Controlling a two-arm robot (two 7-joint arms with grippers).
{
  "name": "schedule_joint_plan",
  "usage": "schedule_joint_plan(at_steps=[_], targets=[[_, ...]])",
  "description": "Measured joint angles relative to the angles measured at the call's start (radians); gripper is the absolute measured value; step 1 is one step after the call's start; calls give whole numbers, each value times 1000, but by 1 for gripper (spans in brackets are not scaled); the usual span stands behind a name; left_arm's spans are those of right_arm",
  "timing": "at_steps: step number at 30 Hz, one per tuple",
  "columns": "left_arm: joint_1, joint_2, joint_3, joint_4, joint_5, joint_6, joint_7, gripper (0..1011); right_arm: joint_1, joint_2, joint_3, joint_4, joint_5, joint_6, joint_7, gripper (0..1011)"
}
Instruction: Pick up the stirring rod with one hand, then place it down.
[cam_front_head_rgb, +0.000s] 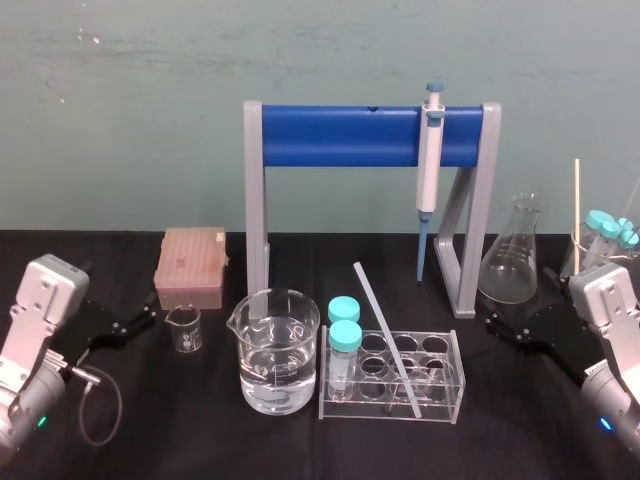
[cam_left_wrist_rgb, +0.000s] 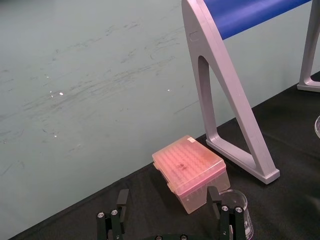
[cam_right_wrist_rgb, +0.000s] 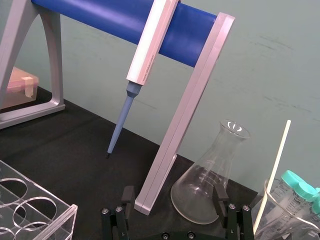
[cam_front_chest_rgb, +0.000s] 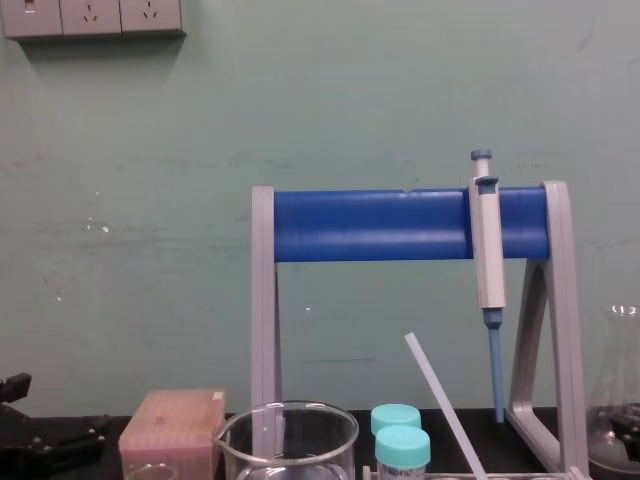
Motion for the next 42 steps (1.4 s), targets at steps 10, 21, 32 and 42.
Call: schedule_joint_plan(at_steps=[10,21,32,42], targets=[[0,0,0,0,0,0,0,1000,0,0,0,0,0,0,0,1000],[0,0,0,0,0,0,0,1000,0,0,0,0,0,0,0,1000],[0,0,0,0,0,0,0,1000,0,0,0,0,0,0,0,1000],[0,0,0,0,0,0,0,1000,1,0,3,3,-5,2,1,1000]])
